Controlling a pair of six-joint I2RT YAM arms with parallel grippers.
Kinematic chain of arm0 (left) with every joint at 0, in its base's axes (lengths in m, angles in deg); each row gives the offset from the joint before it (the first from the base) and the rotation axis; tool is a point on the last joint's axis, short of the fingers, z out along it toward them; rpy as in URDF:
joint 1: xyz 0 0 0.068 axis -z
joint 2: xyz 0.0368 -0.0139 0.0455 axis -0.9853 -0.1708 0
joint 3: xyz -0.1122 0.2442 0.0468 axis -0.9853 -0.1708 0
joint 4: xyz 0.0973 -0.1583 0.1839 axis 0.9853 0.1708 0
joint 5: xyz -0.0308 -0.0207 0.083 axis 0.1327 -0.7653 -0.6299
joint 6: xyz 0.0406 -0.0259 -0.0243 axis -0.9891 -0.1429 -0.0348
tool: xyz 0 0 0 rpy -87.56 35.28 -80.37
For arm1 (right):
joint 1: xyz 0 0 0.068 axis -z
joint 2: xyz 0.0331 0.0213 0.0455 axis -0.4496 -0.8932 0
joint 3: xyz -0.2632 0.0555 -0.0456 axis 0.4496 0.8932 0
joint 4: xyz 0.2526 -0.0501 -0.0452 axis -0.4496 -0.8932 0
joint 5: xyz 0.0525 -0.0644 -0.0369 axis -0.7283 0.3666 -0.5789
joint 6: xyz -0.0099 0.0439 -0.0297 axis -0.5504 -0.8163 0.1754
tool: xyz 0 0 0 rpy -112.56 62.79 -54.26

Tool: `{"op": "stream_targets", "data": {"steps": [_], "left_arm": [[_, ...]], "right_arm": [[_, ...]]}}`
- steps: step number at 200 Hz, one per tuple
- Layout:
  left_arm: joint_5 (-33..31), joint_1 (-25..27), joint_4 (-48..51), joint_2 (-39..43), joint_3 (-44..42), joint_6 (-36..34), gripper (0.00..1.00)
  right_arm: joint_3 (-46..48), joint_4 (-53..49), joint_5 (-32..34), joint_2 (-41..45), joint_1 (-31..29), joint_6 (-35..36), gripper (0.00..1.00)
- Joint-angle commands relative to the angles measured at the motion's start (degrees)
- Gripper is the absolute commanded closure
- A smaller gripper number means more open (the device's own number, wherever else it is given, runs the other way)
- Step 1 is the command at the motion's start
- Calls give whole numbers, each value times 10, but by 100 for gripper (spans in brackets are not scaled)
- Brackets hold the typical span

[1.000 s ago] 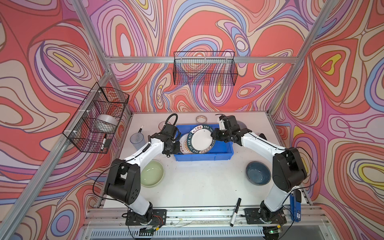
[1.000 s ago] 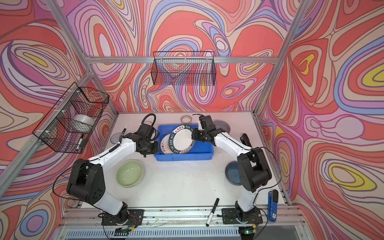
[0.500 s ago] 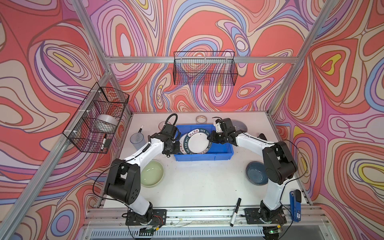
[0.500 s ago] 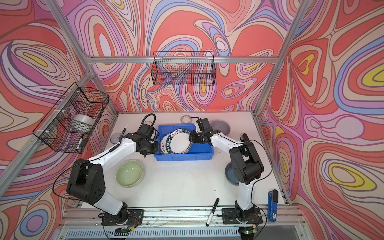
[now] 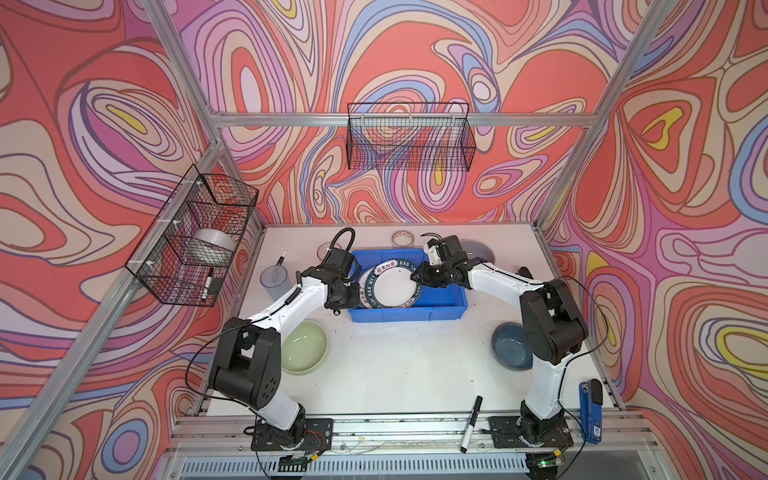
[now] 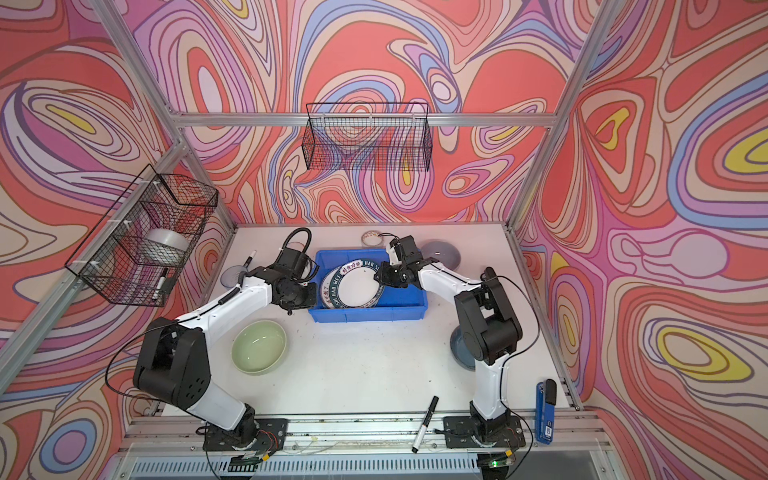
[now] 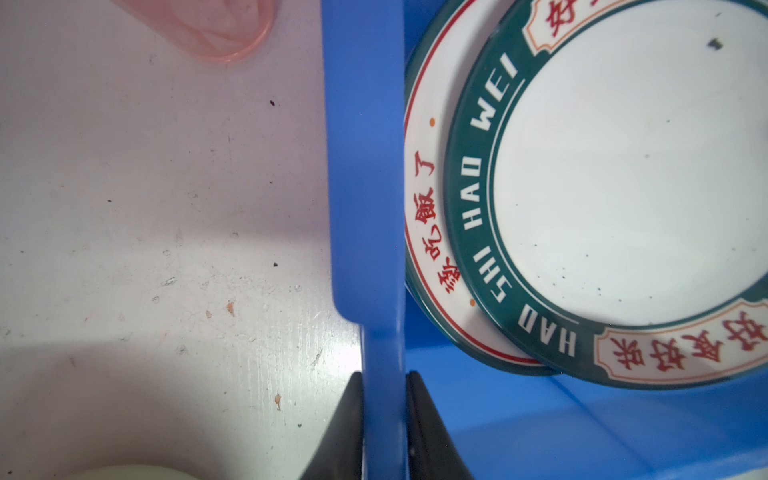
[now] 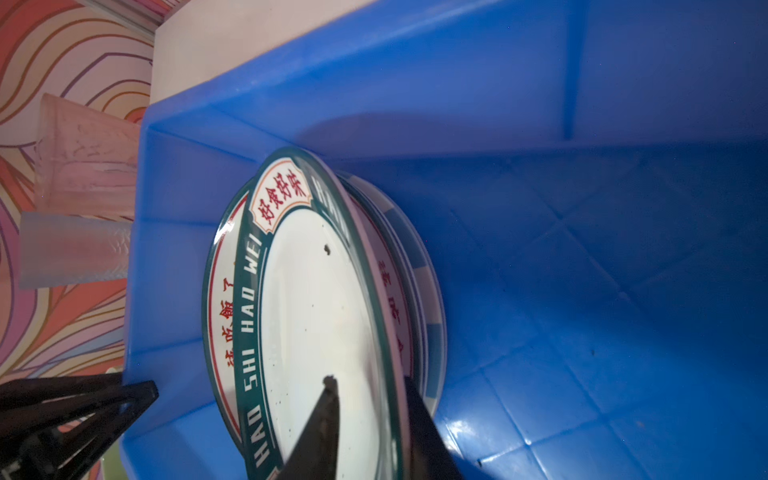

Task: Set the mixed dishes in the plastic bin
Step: 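Lower the green-rimmed plate onto the orange sunburst plate in the bin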

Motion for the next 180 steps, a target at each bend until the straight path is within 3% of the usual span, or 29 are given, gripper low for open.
{"op": "stream_targets", "data": {"steps": [1,134,180], "left_arm": [[22,1,-14,11,-6,6,78],[33,0,-9,19,-1,-2,78],[30,0,-5,19,1,-7,78]], "right_arm": [[-21,-42,24,-10,-1,23,65],[-86,-117,44,-63,-20,47,54],[-128,-167,82,-86,-41,66,51]]}}
